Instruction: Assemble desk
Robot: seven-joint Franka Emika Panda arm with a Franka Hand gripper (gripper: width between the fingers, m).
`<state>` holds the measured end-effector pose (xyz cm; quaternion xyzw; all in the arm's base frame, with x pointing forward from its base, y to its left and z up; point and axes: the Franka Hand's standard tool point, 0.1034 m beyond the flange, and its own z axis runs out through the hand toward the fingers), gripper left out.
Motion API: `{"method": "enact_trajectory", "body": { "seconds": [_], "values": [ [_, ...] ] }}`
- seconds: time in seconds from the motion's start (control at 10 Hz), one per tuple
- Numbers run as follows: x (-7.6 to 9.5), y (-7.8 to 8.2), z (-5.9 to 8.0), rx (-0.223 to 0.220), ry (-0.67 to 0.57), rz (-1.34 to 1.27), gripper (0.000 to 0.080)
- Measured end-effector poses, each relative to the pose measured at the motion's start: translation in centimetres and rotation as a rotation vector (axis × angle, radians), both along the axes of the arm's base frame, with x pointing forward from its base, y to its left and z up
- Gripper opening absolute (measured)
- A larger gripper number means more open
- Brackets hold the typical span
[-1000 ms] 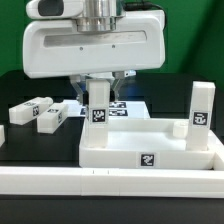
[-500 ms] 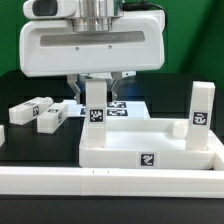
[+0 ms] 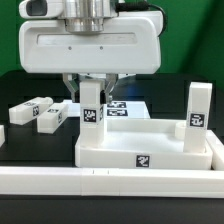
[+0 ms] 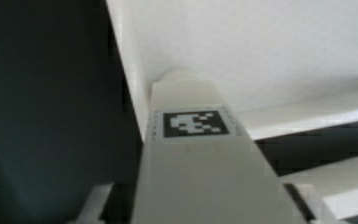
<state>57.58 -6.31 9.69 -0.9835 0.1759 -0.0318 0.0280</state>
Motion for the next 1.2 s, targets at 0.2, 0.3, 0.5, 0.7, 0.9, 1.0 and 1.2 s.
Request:
{"method": "enact_trajectory", "body": {
  "seconds": [0.2, 0.3, 0.5, 0.7, 0.9, 1.0, 1.2],
  "values": [
    [-0.2, -1.1, 0.0, 0.002, 0.004, -0.129, 0.0291],
    [-0.2, -1.4, 0.0, 0.002, 0.003, -0.172, 0.0291],
    [-0.2, -1.5, 0.0, 0.004, 0.005, -0.209, 0.0483],
    [-0.2, -1.5, 0.0, 0.004, 0.005, -0.206, 0.0592],
    [-1.0, -0.9, 1.0, 0.033, 0.011, -0.274, 0.0646],
    [-1.8, -0.3, 1.9, 0.049, 0.016, -0.324, 0.0646],
    [-1.9, 1.4, 2.8, 0.068, 0.028, -0.384, 0.0649]
  ]
}}
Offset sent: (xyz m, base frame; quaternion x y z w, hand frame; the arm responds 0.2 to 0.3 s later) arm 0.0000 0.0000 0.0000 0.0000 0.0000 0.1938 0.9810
